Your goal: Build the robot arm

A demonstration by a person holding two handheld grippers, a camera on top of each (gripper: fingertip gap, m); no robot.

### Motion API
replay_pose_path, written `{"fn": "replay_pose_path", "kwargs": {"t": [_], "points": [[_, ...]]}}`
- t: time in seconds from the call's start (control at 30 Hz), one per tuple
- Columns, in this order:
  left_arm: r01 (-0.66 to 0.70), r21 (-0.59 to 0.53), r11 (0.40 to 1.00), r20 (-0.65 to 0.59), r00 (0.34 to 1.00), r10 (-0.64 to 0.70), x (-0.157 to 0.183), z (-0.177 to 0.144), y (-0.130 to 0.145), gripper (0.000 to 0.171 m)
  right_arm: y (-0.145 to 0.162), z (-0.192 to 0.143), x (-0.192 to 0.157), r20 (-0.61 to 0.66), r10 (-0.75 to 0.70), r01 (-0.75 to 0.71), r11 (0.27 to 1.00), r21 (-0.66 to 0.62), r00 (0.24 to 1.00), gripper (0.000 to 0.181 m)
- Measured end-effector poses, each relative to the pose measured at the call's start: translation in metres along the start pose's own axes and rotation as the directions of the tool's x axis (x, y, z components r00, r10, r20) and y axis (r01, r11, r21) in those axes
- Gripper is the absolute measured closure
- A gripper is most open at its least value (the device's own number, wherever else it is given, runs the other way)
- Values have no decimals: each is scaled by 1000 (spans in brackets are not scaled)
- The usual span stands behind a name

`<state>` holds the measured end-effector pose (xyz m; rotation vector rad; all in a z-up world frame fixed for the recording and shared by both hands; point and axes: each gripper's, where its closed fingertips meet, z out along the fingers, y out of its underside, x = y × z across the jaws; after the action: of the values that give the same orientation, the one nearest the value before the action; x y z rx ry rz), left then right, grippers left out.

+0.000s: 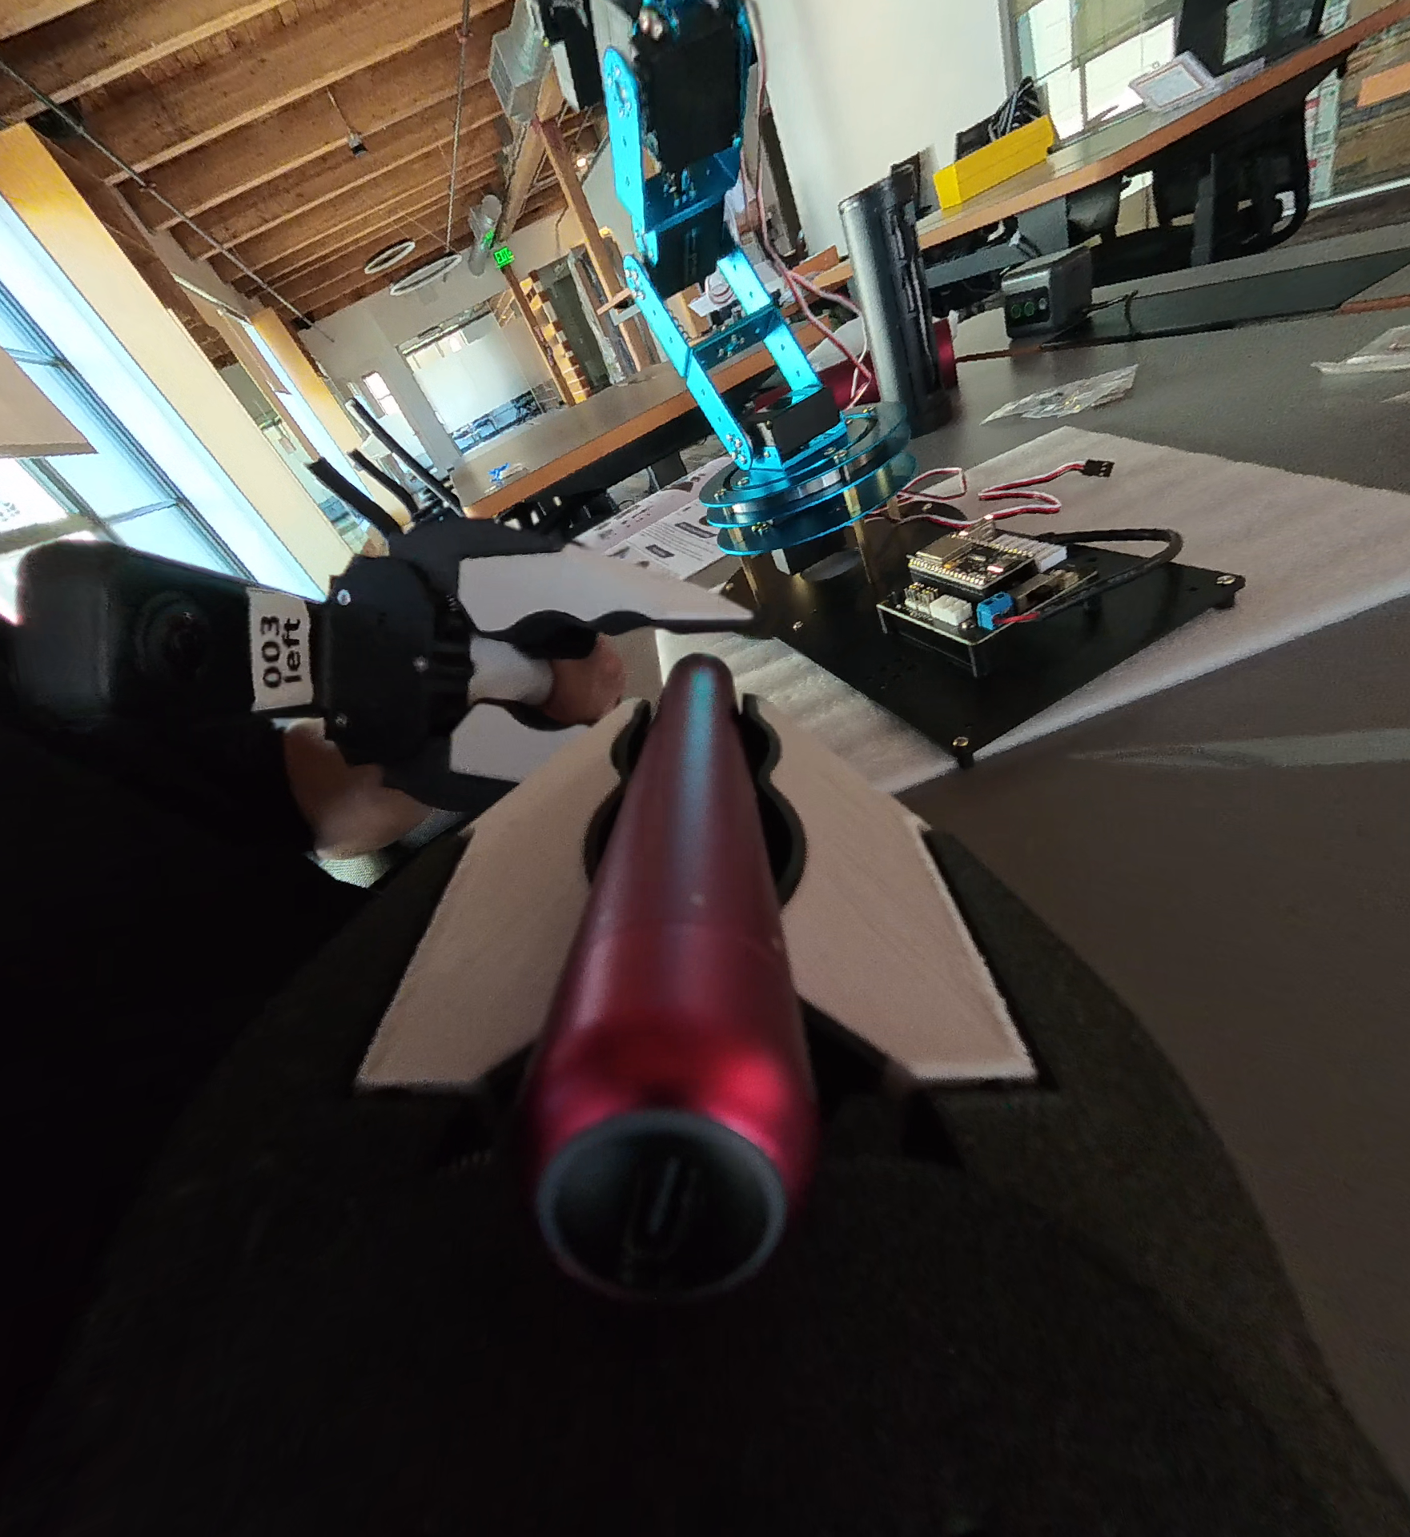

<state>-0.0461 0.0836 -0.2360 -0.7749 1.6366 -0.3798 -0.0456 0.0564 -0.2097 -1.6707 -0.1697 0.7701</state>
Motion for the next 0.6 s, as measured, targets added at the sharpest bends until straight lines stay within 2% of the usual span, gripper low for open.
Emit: {"fn": "replay_pose_path", "kwargs": {"t": [0.13, 0.17, 0.23, 0.33, 0.37, 0.43, 0.53, 0.6], "points": [[233, 6, 972, 16, 972, -233, -15, -33, 24, 140, -6, -3, 5, -10, 31, -30, 999, 39, 999, 155], [325, 9, 946, 26, 945, -325, -23, -43, 35, 140, -7, -3, 6, -19, 38, -37, 998, 43, 999, 161], [495, 35, 868, 59, 866, -496, -43, -67, 57, 140, -10, -3, 10, -43, 34, -31, 998, 56, 999, 161], [667, 86, 740, 114, 731, -673, -76, -101, 89, 140, -20, -3, 18, -78, 7, 0, 997, 80, 997, 161], [694, 104, 712, 135, 699, -702, -86, -110, 98, 140, -27, -4, 21, -92, -15, 24, 995, 96, 996, 161], [709, 119, 695, 180, 673, -718, -100, -122, 113, 141, -39, -4, 28, -111, -66, 78, 991, 112, 992, 161], [689, 100, 717, 229, 686, -691, -108, -127, 129, 141, -55, -1, 44, -130, -109, 125, 984, 128, 986, 161], [685, 93, 723, 198, 699, -687, -105, -125, 128, 141, -61, 2, 56, -140, -112, 130, 982, 134, 984, 161]]}}
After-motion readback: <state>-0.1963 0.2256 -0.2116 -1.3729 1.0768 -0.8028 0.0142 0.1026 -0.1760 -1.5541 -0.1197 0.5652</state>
